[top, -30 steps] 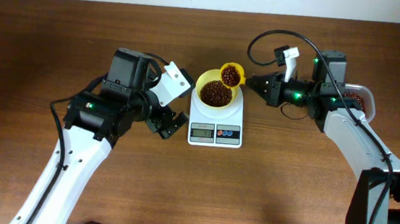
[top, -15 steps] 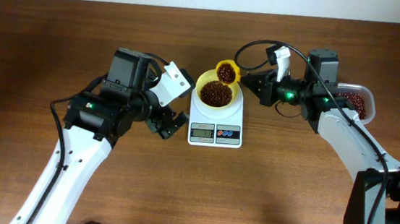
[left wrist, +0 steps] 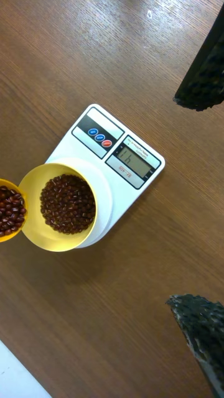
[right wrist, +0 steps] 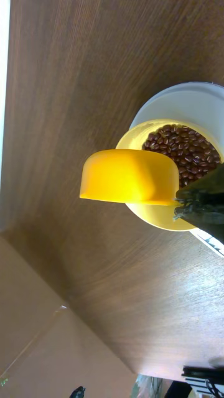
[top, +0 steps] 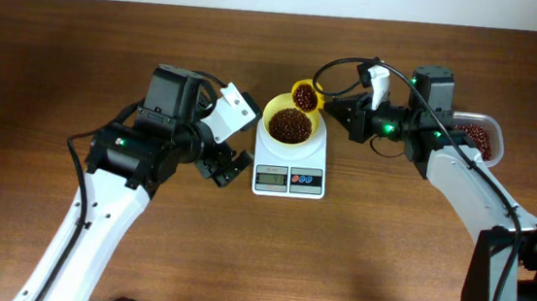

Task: Scoop item into bowl and weigh 50g on scale
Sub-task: 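Tilt the scoop with the right gripper to pour beans into the bowl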

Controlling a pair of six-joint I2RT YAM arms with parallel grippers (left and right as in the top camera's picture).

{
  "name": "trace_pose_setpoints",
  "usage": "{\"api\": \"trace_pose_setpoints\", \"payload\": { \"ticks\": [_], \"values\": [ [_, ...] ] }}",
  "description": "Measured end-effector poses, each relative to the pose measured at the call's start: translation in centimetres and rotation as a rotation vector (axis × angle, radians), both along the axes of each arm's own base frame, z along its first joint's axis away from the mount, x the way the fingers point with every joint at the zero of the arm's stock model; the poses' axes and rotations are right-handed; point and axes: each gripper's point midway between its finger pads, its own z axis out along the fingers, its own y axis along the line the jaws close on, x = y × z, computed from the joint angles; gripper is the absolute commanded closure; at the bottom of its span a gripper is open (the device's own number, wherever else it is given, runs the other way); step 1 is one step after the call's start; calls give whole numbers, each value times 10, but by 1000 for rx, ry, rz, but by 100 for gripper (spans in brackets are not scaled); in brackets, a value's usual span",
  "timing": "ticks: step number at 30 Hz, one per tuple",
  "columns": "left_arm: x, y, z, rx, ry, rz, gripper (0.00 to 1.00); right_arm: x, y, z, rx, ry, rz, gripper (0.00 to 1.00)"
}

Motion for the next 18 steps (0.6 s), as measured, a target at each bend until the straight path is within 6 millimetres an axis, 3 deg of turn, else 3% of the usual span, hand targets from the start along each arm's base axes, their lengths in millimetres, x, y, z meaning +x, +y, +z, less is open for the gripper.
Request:
{"api": "trace_pose_setpoints", "payload": {
  "ticks": [18],
  "values": [
    [0, 0, 0, 0, 0, 0, 1, -3, 3, 4, -28, -121, 78, 96]
  ]
}}
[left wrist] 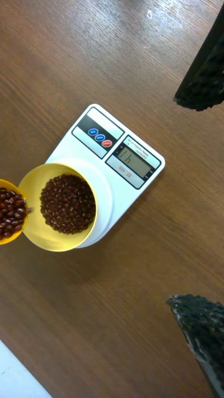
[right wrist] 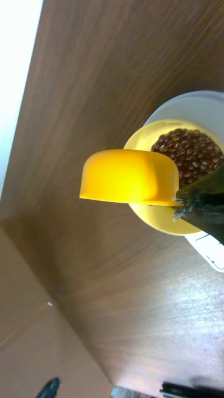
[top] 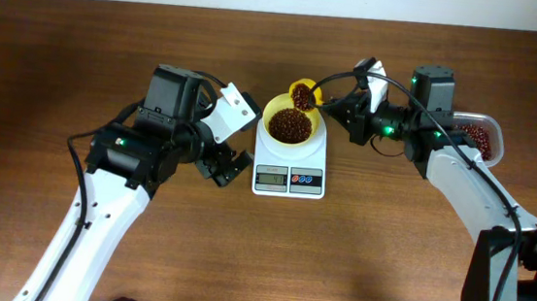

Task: Scoop item into bowl and weigh 50g on scale
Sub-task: 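Tilt the scoop with the right gripper to pour beans into the bowl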

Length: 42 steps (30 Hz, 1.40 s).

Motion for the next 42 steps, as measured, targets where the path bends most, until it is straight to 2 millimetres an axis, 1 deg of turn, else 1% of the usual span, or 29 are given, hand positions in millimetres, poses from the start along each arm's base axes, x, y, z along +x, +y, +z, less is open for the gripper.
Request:
{"api": "trace_pose_setpoints", "payload": {
  "ticks": [4, 38, 42],
  "values": [
    [0, 0, 0, 0, 0, 0, 1, -5, 3, 1, 9, -9, 35, 96],
    [0, 0, 0, 0, 0, 0, 1, -5, 3, -2, -3, -23, 41, 96],
    [0, 0, 0, 0, 0, 0, 1, -5, 3, -2, 24, 41, 17, 96]
  ]
}}
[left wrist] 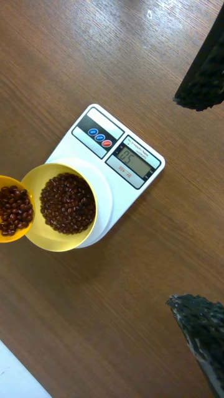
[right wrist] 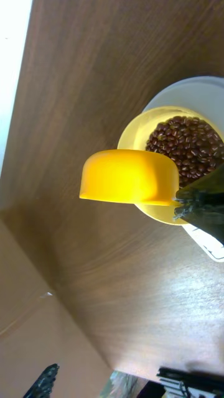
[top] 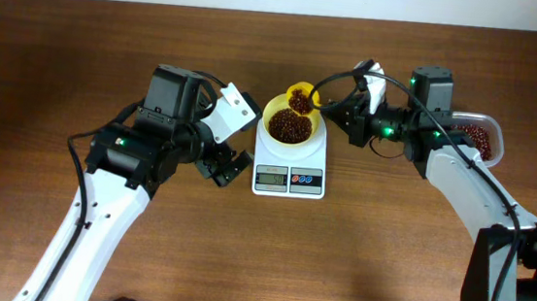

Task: Scoop item into bowl and weigh 50g on scale
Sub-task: 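Tilt the scoop with the right gripper to pour beans into the bowl, then move the scoop with the right gripper back over the bean tub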

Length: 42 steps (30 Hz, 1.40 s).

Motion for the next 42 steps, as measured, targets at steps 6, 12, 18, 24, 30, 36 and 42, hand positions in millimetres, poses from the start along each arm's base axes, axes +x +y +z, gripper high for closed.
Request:
{"api": "trace_pose_setpoints", "payload": {
  "ticks": [6, 12, 18, 24, 30, 36, 42],
  "values": [
    [0, 0, 0, 0, 0, 0, 1, -2, 1, 1, 75, 179, -55, 96],
    [0, 0, 0, 0, 0, 0, 1, -2, 1, 2, 129, 312, -108, 96],
    [0, 0, 0, 0, 0, 0, 1, -2, 1, 2, 185, 455, -165, 96],
    [0, 0, 0, 0, 0, 0, 1, 13, 4, 22, 279, 466, -197, 96],
    [0, 0, 0, 0, 0, 0, 1, 38, -42, 21, 337, 524, -371, 96],
    [0, 0, 0, 0, 0, 0, 1, 51, -110, 21, 372, 496, -485, 96],
    [0, 0, 0, 0, 0, 0, 1, 40, -142, 24, 387, 468, -439, 96]
  ]
}}
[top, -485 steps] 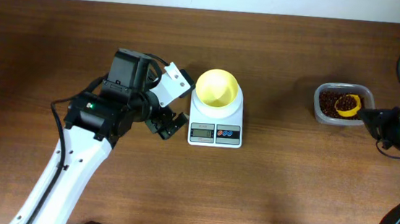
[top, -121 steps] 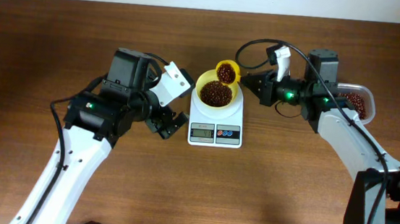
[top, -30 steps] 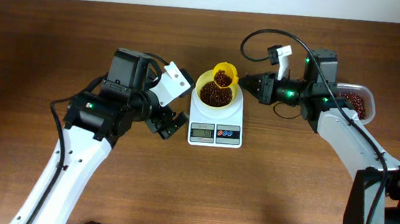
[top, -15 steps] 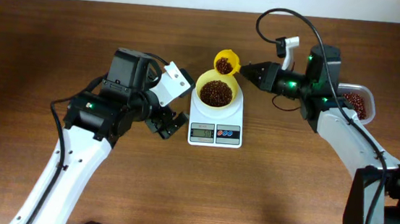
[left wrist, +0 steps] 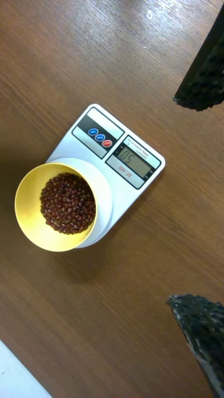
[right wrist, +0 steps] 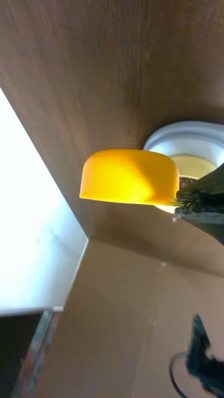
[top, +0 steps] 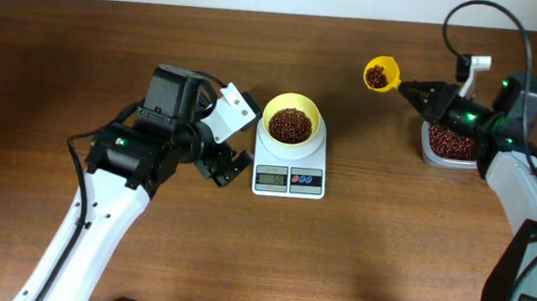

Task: Scoop item into bowl and weigh 50g on scale
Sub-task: 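Move the scoop with the right gripper back over the bean tub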

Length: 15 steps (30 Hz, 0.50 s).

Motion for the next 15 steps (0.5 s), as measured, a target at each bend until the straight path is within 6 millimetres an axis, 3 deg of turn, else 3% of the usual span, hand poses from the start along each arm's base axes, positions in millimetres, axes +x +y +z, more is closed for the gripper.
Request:
{"api": "trace_pose_setpoints", "payload": {
  "ticks": [4, 12, 15],
  "values": [
    [0, 0, 0, 0, 0, 0, 1, -14, -21, 6, 73, 12, 35, 96],
    [0, 0, 0, 0, 0, 0, 1, -58, -50, -22, 146, 196, 19, 96],
    [0, 0, 0, -1, -1, 0, 1, -80, -72, -10, 137, 191, -35, 96]
  ]
}}
